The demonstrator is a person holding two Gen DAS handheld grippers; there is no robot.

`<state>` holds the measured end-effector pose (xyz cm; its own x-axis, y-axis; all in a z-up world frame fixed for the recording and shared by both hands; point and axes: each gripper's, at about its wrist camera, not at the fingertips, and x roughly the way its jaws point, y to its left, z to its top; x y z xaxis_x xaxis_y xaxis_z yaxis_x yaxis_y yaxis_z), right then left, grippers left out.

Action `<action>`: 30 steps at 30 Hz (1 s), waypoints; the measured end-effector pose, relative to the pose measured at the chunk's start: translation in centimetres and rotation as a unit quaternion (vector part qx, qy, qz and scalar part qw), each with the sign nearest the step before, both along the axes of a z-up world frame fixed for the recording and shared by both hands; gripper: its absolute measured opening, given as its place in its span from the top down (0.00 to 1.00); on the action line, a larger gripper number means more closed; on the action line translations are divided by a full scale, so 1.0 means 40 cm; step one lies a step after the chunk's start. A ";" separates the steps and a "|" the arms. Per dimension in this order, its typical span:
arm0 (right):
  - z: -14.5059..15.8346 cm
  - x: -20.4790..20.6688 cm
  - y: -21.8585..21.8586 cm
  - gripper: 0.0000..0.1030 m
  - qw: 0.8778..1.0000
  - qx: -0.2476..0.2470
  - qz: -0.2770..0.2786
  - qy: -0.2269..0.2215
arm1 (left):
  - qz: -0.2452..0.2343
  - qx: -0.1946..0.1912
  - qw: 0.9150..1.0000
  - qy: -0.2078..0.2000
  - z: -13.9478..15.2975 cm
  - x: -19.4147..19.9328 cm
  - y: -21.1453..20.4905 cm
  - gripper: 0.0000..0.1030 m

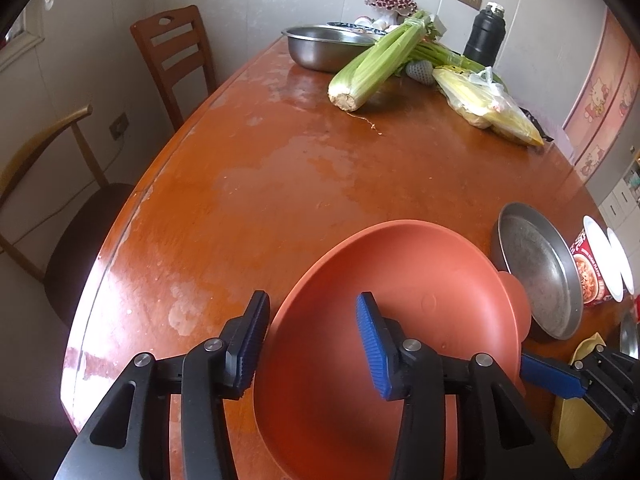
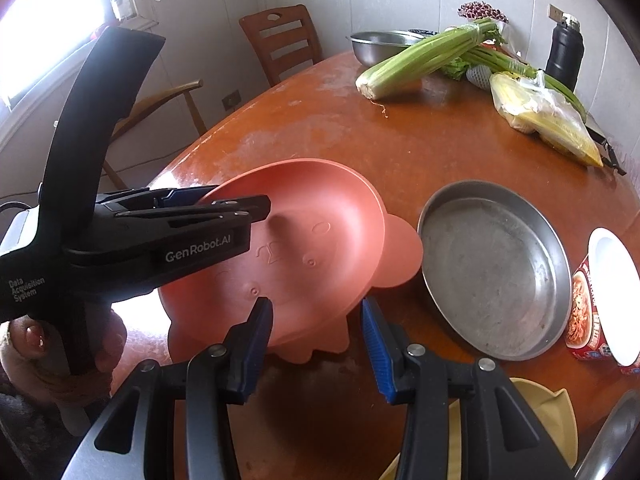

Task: Organize plates and bowls
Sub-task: 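Lift the orange plate with the left tool and carry it aside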

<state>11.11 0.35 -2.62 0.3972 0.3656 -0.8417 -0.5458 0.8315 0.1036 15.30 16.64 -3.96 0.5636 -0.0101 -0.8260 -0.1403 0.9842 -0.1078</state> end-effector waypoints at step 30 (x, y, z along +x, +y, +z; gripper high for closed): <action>0.046 -0.012 -0.056 0.54 0.999 0.028 -0.027 -0.021 | 0.039 0.023 0.998 -0.035 0.075 -0.061 0.024 0.43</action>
<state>10.63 -1.90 -0.76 0.4524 0.3885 -0.8028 -0.5044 0.8538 0.1289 12.87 17.60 -0.95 0.6177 0.0739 -0.7829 -0.2107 0.9747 -0.0742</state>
